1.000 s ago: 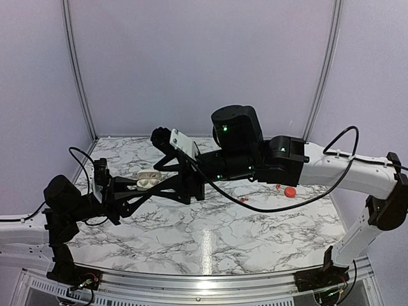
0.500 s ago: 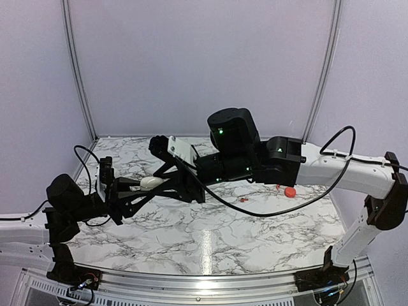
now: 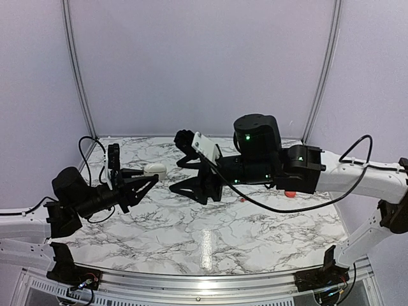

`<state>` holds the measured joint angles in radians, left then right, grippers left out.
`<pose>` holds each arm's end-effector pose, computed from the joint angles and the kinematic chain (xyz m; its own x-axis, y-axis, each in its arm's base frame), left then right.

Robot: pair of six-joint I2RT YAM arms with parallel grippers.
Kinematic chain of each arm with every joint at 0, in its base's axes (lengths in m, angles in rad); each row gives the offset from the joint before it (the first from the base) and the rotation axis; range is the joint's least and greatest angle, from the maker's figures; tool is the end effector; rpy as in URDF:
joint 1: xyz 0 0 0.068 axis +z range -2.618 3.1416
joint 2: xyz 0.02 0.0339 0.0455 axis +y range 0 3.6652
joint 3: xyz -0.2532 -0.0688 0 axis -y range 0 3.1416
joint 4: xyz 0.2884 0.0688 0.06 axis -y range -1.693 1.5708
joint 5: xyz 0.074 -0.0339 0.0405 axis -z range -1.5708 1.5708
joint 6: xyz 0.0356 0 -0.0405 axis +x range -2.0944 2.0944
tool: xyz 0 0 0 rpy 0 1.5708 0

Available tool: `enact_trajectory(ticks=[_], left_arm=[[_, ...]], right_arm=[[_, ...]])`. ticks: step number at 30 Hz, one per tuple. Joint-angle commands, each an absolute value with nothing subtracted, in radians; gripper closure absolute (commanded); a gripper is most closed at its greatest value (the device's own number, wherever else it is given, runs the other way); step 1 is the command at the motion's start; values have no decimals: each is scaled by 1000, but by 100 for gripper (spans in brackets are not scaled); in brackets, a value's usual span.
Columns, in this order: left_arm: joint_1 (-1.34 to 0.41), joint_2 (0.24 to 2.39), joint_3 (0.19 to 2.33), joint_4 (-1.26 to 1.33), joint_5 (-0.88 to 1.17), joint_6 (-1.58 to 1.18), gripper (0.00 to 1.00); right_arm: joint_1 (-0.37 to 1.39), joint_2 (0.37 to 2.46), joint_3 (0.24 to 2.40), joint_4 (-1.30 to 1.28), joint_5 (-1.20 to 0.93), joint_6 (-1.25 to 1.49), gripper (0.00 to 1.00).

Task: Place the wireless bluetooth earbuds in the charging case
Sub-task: Place the charging case with the earbuds at the center of the board.

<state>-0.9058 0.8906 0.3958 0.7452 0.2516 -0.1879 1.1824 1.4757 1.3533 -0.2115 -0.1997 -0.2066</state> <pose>0.1461 -0.2007 0.2531 -0.0200 -0.2677 -0.9633 0.9235 0.3642 -0.1204 0.1421 0.3659 0.3542 0.0792 -0.3374 -0.9380 -0.9828 0.1313 -0.1302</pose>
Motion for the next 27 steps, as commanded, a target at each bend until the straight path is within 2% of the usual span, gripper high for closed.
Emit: enact_trajectory(ticks=[1, 2, 3, 4, 8, 21, 27], left_arm=[[-879, 928, 440, 678, 124, -271, 95], [-870, 944, 448, 666, 124, -284, 94], [-859, 964, 461, 651, 127, -296, 93], [-848, 989, 483, 629, 134, -309, 93], [-799, 1108, 569, 535, 182, -373, 94], [-632, 1463, 704, 515, 341, -560, 95], [-536, 1622, 762, 502, 384, -616, 90]], right_arm=[[1148, 1371, 1289, -114, -80, -139, 26], [1143, 1359, 1272, -102, -57, -126, 20], [1138, 1345, 1255, -92, -30, -110, 8], [1131, 1333, 1240, -85, -9, -93, 2], [1069, 1293, 1179, -54, -33, -25, 1], [973, 1249, 1046, -9, -66, 78, 1], [948, 1247, 1019, -9, -94, 96, 1]])
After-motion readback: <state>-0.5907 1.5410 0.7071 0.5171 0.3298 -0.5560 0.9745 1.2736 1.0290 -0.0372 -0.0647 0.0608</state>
